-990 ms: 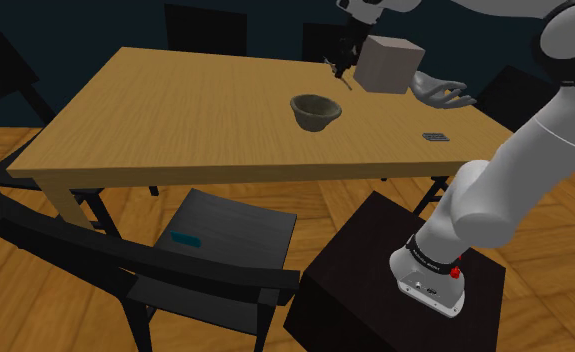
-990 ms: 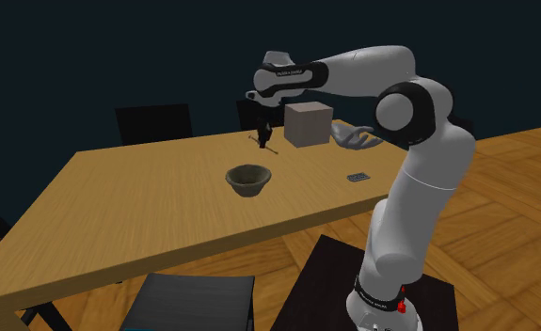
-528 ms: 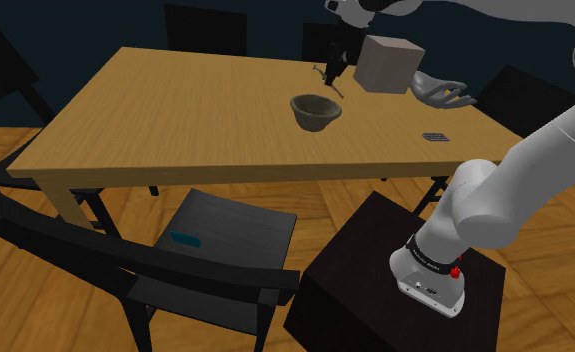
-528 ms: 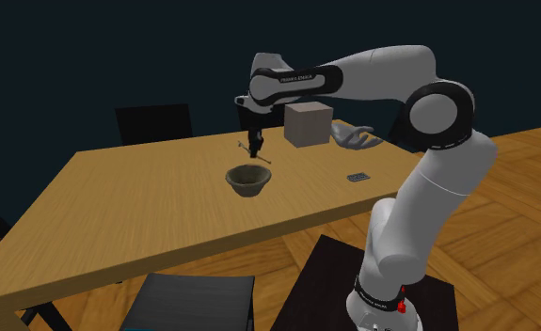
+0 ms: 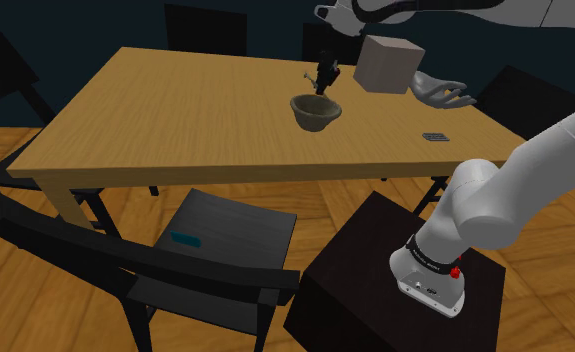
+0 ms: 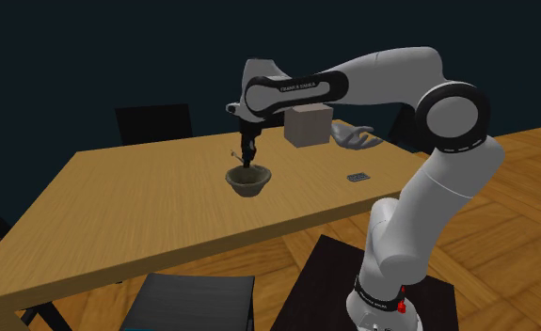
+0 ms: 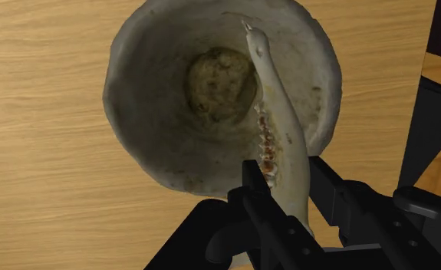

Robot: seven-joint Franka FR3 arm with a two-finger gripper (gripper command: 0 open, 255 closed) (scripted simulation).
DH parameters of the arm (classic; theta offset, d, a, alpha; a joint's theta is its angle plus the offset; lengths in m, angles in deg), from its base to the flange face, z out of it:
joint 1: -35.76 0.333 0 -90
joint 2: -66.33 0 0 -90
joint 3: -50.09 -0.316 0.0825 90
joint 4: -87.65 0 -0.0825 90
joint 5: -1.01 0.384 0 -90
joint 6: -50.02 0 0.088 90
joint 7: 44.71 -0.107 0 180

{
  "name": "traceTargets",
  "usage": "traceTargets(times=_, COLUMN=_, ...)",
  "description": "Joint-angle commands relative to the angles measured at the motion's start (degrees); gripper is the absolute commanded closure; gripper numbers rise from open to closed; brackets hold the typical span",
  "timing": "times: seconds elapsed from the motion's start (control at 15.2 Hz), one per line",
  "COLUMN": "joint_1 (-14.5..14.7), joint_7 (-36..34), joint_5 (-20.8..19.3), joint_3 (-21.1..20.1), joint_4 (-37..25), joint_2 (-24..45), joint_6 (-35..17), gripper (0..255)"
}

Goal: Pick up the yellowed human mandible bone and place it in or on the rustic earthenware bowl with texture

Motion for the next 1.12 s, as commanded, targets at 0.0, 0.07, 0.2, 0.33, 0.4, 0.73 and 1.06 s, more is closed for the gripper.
traceTargets(times=0.0, joint_1=0.0, joint_7=-0.1, joint_5=0.0, joint_3=0.0, joint_4=1.7, joint_2=0.0, joint_6=-1.8, gripper=255)
traceTargets(times=0.07, joint_1=0.0, joint_7=-0.1, joint_5=0.0, joint_3=0.0, joint_4=2.4, joint_2=0.1, joint_6=-2.5, gripper=255)
traceTargets(times=0.2, joint_1=0.0, joint_7=0.0, joint_5=0.0, joint_3=0.1, joint_4=3.8, joint_2=0.2, joint_6=-4.1, gripper=255)
traceTargets(times=0.33, joint_1=-0.1, joint_7=0.2, joint_5=0.1, joint_3=0.3, joint_4=5.2, joint_2=0.5, joint_6=-5.6, gripper=255)
traceTargets(times=0.4, joint_1=-0.1, joint_7=0.2, joint_5=0.1, joint_3=0.3, joint_4=5.8, joint_2=0.6, joint_6=-6.4, gripper=255)
traceTargets(times=0.73, joint_1=-0.1, joint_7=0.5, joint_5=0.2, joint_3=0.5, joint_4=7.7, joint_2=1.0, joint_6=-8.7, gripper=255)
traceTargets(times=1.06, joint_1=-0.2, joint_7=0.5, joint_5=0.2, joint_3=0.4, joint_4=7.7, joint_2=1.0, joint_6=-8.7, gripper=255)
